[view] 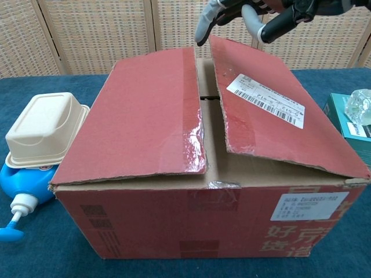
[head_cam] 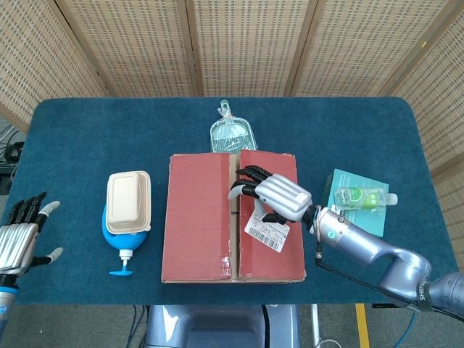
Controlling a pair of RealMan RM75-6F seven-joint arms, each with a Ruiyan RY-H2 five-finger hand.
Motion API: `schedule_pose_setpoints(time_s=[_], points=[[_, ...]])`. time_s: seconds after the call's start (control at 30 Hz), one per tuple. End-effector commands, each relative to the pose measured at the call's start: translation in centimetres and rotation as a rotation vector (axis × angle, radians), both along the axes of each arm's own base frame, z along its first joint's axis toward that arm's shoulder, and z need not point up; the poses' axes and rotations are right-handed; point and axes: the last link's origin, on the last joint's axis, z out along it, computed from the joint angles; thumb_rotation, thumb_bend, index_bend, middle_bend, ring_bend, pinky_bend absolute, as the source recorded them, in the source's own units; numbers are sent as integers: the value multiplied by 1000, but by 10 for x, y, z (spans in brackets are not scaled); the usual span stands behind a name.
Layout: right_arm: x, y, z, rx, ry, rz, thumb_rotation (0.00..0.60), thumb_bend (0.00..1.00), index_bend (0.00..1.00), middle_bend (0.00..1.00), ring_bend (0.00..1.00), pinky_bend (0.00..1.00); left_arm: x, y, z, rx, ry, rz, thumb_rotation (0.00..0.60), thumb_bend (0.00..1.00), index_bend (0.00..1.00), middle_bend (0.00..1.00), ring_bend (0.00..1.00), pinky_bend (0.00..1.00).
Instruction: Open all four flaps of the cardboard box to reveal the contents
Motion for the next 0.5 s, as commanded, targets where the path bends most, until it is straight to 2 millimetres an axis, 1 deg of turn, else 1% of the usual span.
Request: schedule_pose_setpoints(time_s=[0.03,0.3,0.5], points=[[-1,-2,-4,3,13,-6,600,1000,270,247,0,0,-1,0,0,-1,0,4,600,218,145,0,0,0],[-1,-3,-12,16,29,-11,600,1000,271,249,0,0,-3,0,1,0,-1,10,600,219,145,0,0,0],[3,-5,-17,27,26,-8,600,1000,271,250,0,0,-5,0,0,-5,-3,18,600,220,145,0,0,0]])
